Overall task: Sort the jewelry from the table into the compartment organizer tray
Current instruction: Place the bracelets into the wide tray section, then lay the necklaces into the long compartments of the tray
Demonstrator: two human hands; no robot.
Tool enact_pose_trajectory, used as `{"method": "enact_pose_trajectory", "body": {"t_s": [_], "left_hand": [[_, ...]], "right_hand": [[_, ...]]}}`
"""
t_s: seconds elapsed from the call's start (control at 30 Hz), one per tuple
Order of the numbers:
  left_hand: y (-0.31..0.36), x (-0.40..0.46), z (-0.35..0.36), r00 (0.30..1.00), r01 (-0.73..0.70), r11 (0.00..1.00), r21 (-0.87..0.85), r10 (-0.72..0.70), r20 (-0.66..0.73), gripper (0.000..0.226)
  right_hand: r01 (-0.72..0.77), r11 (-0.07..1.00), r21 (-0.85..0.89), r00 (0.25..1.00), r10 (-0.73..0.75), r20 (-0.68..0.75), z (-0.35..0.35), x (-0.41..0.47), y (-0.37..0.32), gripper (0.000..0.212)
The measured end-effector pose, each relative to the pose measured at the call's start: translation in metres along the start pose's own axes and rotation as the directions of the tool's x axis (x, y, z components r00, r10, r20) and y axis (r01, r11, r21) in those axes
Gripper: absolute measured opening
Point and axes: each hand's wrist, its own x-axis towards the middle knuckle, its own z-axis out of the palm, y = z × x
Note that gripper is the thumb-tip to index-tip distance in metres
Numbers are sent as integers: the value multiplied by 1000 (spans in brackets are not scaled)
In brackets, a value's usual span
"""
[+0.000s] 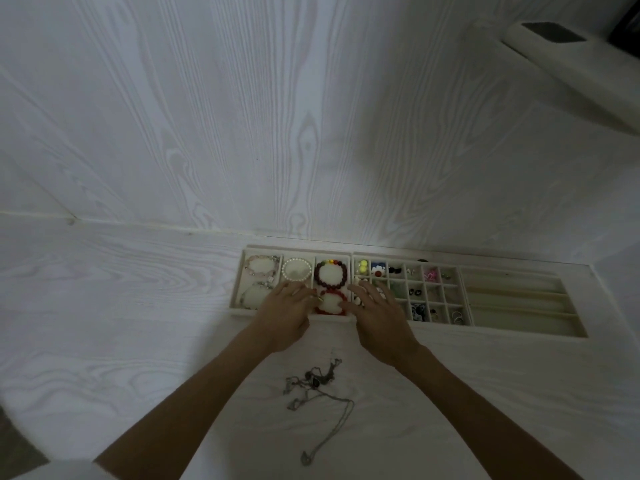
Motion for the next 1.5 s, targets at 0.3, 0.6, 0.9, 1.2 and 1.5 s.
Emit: {"method": "enact_pose_trajectory", "body": {"t_s": [0.3, 0.6, 0.9, 1.2, 1.5], "left_hand": [[34, -74, 0, 897, 427, 823, -373, -334, 289, 20], [90, -117, 23, 681, 668, 688, -283, -412, 605, 29], [152, -135, 34, 617, 787, 546, -287, -686, 386, 14], [200, -122, 29, 418, 777, 71, -625, -801, 428, 18], [269, -44, 19, 270, 434, -576, -693, -650, 710, 28]], "right_hand": [[122, 924, 362, 988, -149, 48, 17, -84, -30, 33], [346, 877, 334, 903, -408, 137, 23, -125, -52, 42], [203, 883, 423, 898, -341, 279, 9, -139, -15, 54], [12, 840, 542, 922, -220, 320, -22, -147, 2, 47], [-459, 419, 783, 867, 18, 498, -45, -160, 45, 26]]}}
